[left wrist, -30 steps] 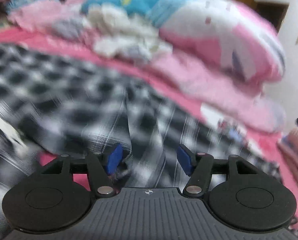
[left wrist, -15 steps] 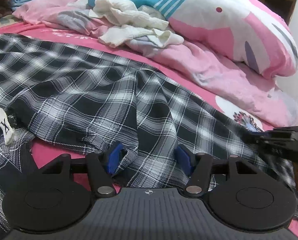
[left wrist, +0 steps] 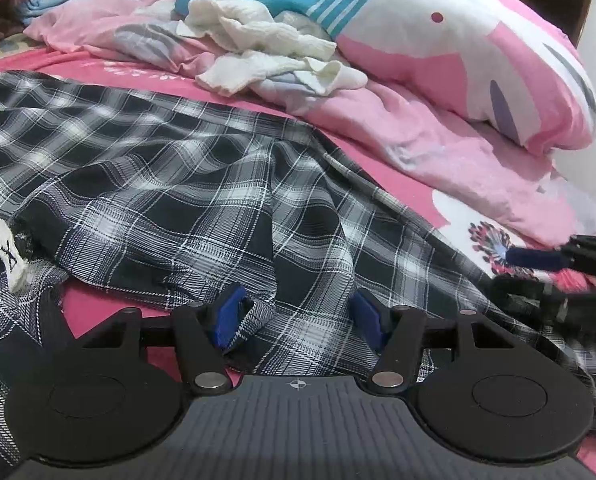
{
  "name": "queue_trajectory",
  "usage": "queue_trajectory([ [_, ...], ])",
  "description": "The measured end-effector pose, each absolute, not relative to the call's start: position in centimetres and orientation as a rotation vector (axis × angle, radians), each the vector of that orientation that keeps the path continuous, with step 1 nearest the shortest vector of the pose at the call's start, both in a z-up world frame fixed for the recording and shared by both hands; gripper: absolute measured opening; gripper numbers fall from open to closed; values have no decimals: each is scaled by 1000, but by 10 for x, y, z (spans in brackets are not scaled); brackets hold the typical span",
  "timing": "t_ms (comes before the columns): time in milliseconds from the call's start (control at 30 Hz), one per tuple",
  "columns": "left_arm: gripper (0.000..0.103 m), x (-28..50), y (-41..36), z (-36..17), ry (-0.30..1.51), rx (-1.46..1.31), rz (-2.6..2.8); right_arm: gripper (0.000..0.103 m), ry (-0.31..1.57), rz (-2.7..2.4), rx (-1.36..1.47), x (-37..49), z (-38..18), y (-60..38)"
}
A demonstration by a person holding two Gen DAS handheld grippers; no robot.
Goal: Fold clothes
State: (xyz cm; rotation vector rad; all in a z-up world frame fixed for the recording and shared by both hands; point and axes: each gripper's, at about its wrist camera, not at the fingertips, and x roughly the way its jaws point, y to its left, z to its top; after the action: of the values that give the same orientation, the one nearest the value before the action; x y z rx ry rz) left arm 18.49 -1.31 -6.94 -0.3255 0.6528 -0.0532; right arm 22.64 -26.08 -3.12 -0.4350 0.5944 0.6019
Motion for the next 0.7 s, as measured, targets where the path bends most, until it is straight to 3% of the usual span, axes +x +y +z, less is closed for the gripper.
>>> queue_trajectory([
  [200, 60, 185, -13, -70, 652, -329, -53, 34, 748, 597, -181, 274, -40, -283],
  [300, 60, 186, -12, -70, 652, -331, -53, 23, 776, 606, -193, 277, -51, -277],
  [367, 60, 186, -12, -70, 651, -332, -53, 13, 761, 603, -221, 272, -52, -273],
  [467, 60, 186, -12, -70, 650, -335, -51, 7, 725, 584, -275, 264, -51, -268],
  [700, 60, 186, -11, -70, 648, -343, -50, 5, 623, 417, -330, 274, -42, -269],
])
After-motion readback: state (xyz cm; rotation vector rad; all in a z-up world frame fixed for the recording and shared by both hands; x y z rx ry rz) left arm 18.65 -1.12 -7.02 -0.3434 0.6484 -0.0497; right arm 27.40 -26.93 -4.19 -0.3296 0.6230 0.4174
